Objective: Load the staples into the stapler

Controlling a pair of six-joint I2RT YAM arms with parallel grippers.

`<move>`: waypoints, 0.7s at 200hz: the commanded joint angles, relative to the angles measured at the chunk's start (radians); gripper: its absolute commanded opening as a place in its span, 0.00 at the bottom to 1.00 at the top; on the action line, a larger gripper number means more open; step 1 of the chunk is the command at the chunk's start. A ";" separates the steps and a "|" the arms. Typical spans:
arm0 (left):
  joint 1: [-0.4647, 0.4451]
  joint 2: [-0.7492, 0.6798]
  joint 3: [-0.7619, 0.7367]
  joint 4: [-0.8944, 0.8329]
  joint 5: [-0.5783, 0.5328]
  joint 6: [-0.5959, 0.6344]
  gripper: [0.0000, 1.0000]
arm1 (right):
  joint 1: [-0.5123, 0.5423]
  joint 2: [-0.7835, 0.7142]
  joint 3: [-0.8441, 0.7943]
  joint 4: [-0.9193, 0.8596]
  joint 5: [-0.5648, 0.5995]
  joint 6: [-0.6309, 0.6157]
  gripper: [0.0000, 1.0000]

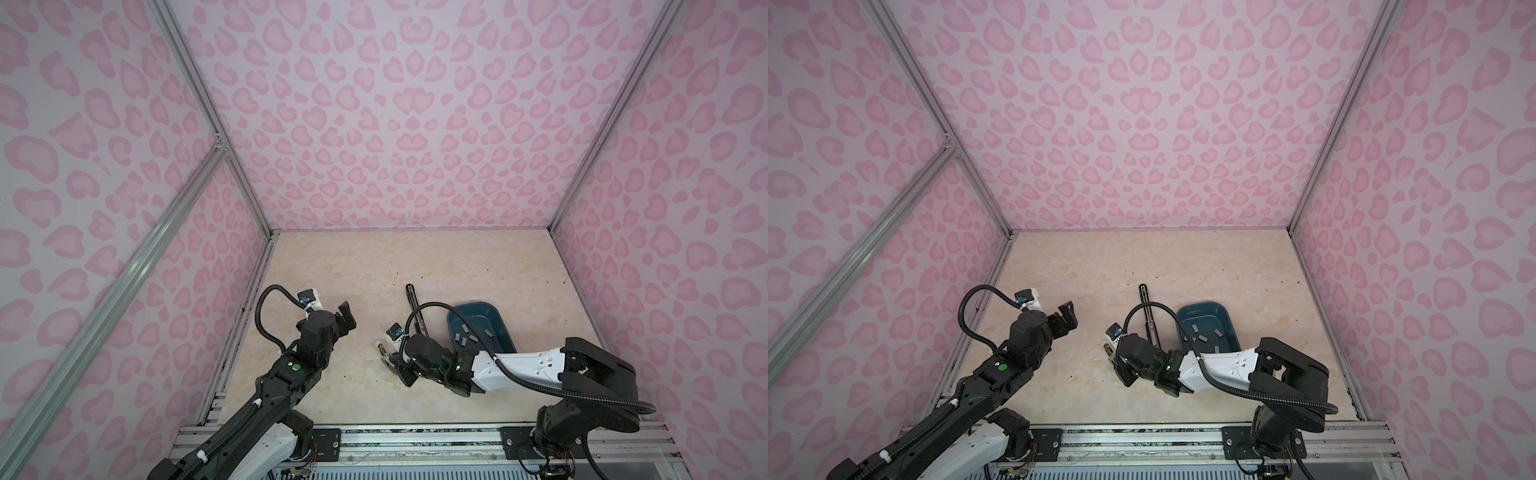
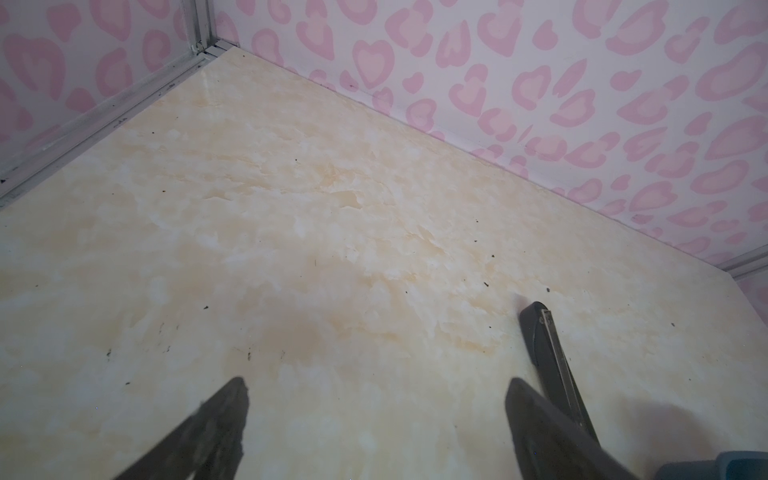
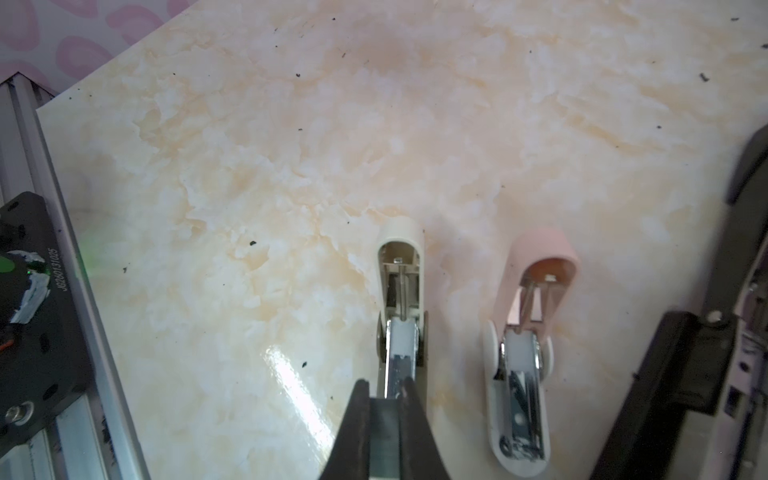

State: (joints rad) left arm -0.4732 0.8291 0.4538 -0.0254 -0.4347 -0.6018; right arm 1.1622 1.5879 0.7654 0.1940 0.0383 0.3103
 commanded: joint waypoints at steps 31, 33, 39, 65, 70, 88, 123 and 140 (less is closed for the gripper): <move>0.001 0.011 -0.001 0.009 -0.033 -0.005 0.97 | 0.007 -0.033 0.003 0.011 0.168 0.124 0.10; 0.001 0.011 -0.001 0.007 -0.035 -0.004 0.97 | 0.006 -0.037 0.009 -0.001 0.164 0.138 0.10; 0.001 0.011 0.001 0.007 -0.037 -0.003 0.97 | 0.009 -0.041 0.019 -0.014 0.137 0.175 0.10; 0.001 -0.011 0.001 0.013 -0.024 -0.001 0.97 | 0.015 -0.016 0.075 -0.037 0.081 0.182 0.09; 0.001 -0.014 -0.002 0.013 -0.024 -0.004 0.97 | 0.014 -0.014 0.067 -0.009 0.087 0.163 0.08; 0.001 -0.022 -0.011 0.015 -0.021 -0.013 0.97 | 0.001 -0.031 -0.004 0.150 0.069 0.090 0.10; 0.000 -0.032 -0.009 0.013 -0.041 0.001 0.97 | -0.001 -0.042 -0.044 0.208 0.002 -0.010 0.11; 0.001 -0.026 -0.011 0.014 -0.052 0.001 0.97 | 0.004 -0.027 -0.086 0.283 -0.059 -0.033 0.12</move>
State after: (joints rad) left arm -0.4732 0.8021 0.4465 -0.0292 -0.4541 -0.6018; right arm 1.1599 1.5452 0.7258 0.3546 0.0650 0.3439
